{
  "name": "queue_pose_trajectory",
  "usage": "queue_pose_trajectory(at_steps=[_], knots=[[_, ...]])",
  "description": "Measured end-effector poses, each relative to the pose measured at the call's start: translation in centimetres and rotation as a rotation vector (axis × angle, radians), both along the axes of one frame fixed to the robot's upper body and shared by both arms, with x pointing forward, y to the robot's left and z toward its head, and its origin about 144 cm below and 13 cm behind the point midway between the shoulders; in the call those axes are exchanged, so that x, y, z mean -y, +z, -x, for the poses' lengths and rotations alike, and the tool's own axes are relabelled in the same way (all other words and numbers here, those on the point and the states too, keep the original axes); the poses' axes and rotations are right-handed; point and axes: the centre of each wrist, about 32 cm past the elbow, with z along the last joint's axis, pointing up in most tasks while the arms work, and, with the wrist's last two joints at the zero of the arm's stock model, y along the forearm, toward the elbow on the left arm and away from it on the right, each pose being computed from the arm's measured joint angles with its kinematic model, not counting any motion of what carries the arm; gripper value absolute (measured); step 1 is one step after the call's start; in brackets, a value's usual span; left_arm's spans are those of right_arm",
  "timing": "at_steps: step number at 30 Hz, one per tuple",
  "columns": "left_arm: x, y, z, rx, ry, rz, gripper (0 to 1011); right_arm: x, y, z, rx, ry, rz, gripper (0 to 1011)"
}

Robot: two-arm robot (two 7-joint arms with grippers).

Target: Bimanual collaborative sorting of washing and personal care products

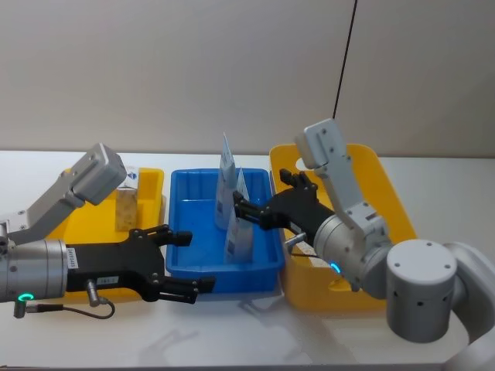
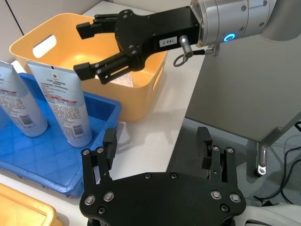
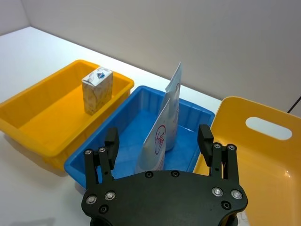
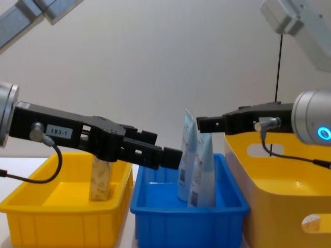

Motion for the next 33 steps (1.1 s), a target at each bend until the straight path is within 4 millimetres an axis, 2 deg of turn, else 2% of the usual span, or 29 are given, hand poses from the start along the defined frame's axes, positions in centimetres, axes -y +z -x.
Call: queue_pose_trajectory(at_steps=[33], knots=[[0.0,0.0,0.0,0.000,0.000,0.000,1002,-3.0,-2.5,-1.3,-0.027,-0.014,0.079,1004]])
